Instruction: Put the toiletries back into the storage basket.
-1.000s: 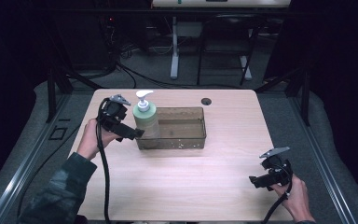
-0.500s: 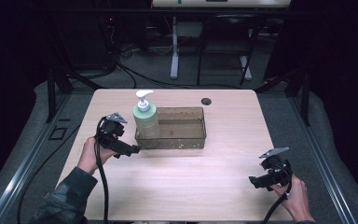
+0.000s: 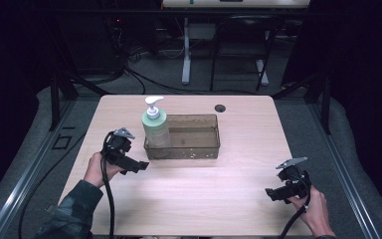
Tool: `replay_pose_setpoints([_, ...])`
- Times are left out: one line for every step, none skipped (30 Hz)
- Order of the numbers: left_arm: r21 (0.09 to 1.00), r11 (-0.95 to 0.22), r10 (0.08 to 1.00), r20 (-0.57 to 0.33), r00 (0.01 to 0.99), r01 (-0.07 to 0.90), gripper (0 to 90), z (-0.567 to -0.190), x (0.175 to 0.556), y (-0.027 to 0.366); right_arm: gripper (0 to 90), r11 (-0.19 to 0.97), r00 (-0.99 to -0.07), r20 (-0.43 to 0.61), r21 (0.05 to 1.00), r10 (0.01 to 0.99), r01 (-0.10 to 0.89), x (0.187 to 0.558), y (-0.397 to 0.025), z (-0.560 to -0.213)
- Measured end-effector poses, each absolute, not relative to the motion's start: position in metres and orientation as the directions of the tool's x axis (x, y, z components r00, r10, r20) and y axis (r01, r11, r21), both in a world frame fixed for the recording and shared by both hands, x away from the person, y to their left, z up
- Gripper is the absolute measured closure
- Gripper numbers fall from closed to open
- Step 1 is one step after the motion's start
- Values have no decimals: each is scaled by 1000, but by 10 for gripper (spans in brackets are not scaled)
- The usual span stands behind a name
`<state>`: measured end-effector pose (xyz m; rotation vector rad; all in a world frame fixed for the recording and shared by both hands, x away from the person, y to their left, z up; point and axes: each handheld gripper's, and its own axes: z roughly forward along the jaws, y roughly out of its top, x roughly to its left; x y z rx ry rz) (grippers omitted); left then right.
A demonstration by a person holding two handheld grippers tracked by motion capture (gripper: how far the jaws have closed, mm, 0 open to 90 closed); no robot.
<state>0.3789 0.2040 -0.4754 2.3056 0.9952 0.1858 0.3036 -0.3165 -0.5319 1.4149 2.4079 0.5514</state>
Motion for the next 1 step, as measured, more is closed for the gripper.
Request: replay_pose_setpoints([585,-528,699,-111,706,615,0,-477,379,205,38,444,-474,-58,465,879,766,304,-316,-532])
